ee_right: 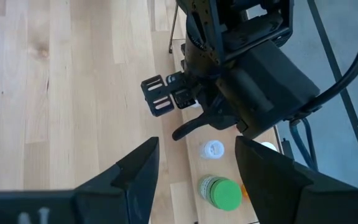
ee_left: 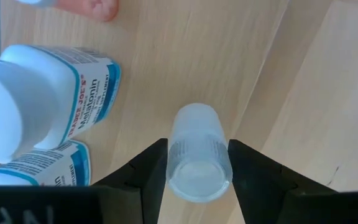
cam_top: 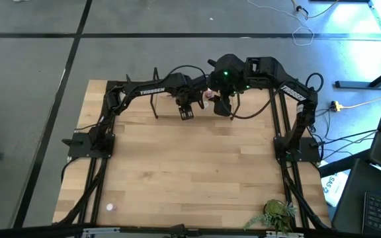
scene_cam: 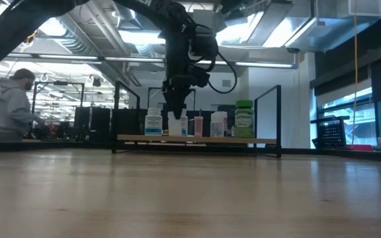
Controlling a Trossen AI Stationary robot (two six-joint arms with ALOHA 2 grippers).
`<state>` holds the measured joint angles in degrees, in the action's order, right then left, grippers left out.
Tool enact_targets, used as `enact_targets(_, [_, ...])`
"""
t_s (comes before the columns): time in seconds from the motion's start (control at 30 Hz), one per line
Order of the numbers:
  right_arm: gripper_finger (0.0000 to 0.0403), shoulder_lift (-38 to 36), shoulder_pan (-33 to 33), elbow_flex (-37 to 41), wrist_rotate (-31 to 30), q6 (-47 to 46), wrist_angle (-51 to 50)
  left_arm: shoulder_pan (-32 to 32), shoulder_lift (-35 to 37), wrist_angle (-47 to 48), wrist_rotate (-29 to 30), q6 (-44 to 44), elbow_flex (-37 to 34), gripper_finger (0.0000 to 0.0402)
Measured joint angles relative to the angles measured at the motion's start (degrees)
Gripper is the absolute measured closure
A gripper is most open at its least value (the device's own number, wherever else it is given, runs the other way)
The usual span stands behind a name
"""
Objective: Pick and place medicine bottles onto shelf by color
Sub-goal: Put the transparent pill bottle on the shelf
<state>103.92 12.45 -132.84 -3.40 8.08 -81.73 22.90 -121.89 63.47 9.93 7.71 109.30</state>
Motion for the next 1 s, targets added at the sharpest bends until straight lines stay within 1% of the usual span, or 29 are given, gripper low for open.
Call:
enact_targets(0.17, [0.0190,0.00,0.01,0.00,0.00,-0.04,0.00,-0.07,0.00,-0.01,0.04,-1.39,-0.02,0.0242])
enact_targets(0.3, [0.0190,0.00,0.00,0.00,0.11,-0.04,-0.02,-0.09,0.00,0.03,0.02,-1.40,-0.02,0.0243])
enact_targets(0.43, [0.0190,0.00,0.01,0.00,1.53,-0.38,-0.69,-0.09,0.00,0.03,0.04,-1.44,-0.04,0.0243])
enact_targets(0.77, [0.0190,0.00,0.00,0.00,1.55,-0.27,-0.66,-0.09,0.00,0.03,0.04,-1.47,-0.04,0.0243])
enact_targets(1.0, [0.0190,0.00,0.00,-0.02,1.55,-0.28,1.57,-0.09,0.00,0.03,0.04,-1.49,-0.04,0.0243])
